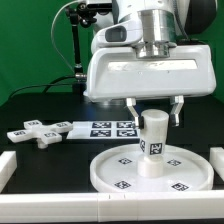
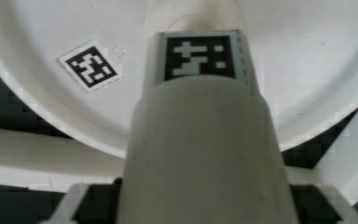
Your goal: Assemble round table
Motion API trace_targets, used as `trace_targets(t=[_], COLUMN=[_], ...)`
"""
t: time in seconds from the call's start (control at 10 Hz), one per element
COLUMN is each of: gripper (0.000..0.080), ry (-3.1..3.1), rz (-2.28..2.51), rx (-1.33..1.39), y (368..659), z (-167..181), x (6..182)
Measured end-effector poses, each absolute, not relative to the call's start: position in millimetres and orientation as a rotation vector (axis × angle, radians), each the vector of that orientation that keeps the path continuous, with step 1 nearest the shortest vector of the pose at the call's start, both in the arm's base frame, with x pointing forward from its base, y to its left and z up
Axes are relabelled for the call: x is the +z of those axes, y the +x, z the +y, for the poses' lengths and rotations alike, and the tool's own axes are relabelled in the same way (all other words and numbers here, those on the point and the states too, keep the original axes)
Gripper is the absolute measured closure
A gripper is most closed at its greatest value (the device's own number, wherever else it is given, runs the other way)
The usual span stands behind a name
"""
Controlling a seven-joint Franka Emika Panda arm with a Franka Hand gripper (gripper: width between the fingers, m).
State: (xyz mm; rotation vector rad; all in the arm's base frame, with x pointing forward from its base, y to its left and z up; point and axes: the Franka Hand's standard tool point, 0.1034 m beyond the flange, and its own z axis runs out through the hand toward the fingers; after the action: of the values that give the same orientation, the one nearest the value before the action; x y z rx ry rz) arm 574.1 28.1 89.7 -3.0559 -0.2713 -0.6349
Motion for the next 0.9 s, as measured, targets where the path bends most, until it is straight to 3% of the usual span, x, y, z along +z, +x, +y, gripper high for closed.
trace_targets(t=[0.1,0.2,0.3,0.9], gripper=[0.0390,0.0228,0.0174,0.0150], ry=[-3.056,-3.056,-3.056,-3.065], rz=[-0.271,-0.271,-0.271,-0.262], rx=[-0.634,-0.634,-0.633,-0.583], y=[574,574,574,575], z=[28,28,28,4], x=[89.5,89.2,89.1,108.7])
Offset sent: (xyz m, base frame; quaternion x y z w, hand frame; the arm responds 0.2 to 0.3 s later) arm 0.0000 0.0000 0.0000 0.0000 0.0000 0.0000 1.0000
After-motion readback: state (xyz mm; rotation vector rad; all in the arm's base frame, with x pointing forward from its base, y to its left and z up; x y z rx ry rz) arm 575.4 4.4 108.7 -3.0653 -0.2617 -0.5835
